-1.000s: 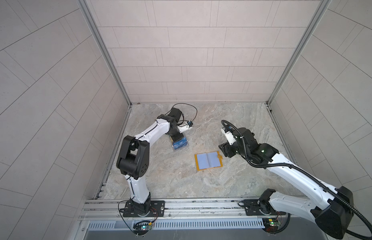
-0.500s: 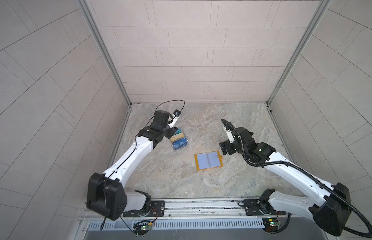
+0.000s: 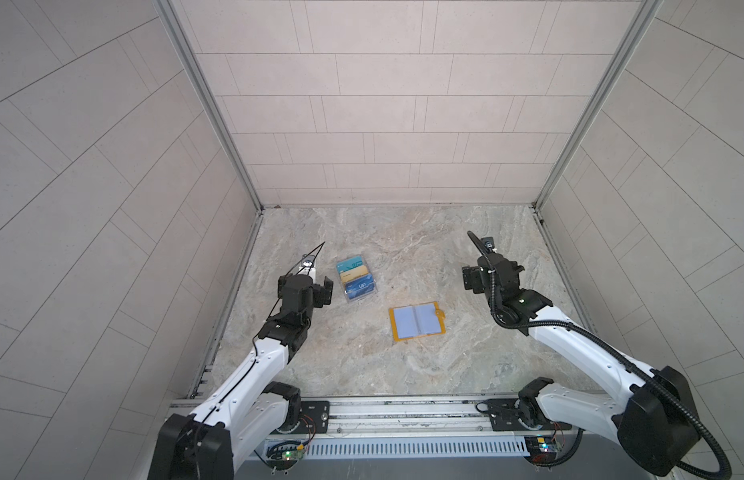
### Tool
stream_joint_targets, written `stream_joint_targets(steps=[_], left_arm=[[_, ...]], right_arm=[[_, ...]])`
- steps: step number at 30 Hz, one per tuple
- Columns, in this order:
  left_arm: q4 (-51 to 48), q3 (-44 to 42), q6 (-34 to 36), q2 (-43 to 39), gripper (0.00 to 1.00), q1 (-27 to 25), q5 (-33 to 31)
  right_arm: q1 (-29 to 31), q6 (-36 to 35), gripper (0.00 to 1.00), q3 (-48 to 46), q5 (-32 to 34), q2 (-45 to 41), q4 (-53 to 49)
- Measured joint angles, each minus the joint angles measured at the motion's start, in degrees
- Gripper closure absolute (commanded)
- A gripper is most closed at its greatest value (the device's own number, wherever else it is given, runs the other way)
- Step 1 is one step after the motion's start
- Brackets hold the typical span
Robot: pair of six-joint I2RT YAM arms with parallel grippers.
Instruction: Take the credit cards out of the card holder
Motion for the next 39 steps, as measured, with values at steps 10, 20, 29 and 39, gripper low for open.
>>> stream_joint_targets(steps=[10,20,29,39], left_arm=[[21.4,-9.09,-0.5,12.0,0.0,3.08,-1.64],[37.88,-6.27,-0.07,24.24,0.0,4.94,3.21],[43.04,-5.66,-1.36,29.9,0.0,7.34,6.45],[43.5,-4.85,-2.67,29.92,0.0,9.22,9.4]], right_arm=[[-11.85,-1.09,0.01,-17.92,4.24,1.92,23.69],[-13.14,-4.33,0.0,-18.34,3.74,14.62,40.11],[-17.29,-3.91,0.01,-18.18,-1.03,19.5,46.9],[-17.29,-5.16,0.0,-17.29,-7.13,23.23,48.81]])
